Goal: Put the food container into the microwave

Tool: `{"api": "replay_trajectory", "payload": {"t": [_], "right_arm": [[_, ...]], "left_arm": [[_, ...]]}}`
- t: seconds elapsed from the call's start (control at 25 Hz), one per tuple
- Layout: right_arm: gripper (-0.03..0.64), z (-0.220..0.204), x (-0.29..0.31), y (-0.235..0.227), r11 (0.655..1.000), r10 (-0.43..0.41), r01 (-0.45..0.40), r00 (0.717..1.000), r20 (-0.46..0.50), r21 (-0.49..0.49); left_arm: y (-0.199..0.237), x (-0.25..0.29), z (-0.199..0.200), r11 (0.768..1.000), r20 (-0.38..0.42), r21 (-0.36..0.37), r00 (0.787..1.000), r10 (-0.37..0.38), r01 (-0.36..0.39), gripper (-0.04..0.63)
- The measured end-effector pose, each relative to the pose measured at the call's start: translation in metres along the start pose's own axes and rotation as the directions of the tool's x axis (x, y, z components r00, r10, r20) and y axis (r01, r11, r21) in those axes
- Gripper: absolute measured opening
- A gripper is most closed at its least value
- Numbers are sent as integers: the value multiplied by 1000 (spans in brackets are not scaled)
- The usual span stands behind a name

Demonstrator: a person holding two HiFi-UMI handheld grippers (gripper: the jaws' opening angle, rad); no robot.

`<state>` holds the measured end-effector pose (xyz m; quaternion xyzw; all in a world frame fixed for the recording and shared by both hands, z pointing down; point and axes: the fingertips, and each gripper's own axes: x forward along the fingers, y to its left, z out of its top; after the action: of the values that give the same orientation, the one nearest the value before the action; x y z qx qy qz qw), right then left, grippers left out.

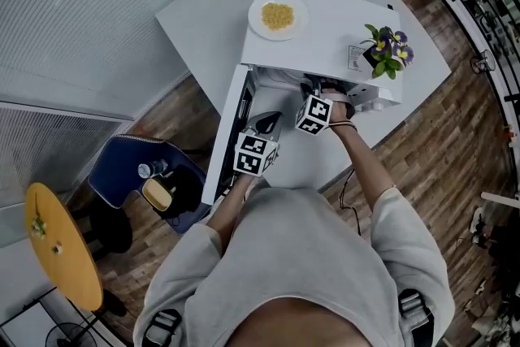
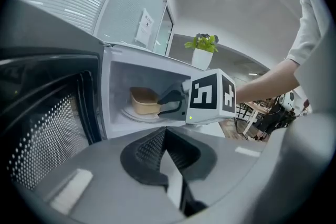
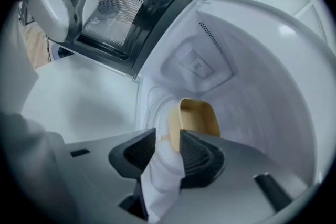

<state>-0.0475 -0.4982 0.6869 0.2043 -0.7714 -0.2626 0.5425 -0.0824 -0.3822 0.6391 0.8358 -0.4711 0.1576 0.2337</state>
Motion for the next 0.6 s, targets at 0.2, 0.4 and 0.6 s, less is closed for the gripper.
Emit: {"api": "replay_trajectory", "payload": {"t": [0.2, 0.4, 0.6], "right_arm": [[66, -1, -14, 8, 1000, -30, 30, 1000, 3, -4], [24, -2, -29, 21, 1000, -30, 30, 1000, 0, -1], [14, -5, -44, 37, 999, -4, 3, 1000, 11, 33]], "left_arm": [[-8, -8, -1, 1000, 6, 13, 1000, -3, 3, 9], [-18, -15, -4, 1000, 11, 23, 1000, -10, 10, 9], [-26, -21, -5, 999, 17, 33, 1000, -11, 10, 9]]}}
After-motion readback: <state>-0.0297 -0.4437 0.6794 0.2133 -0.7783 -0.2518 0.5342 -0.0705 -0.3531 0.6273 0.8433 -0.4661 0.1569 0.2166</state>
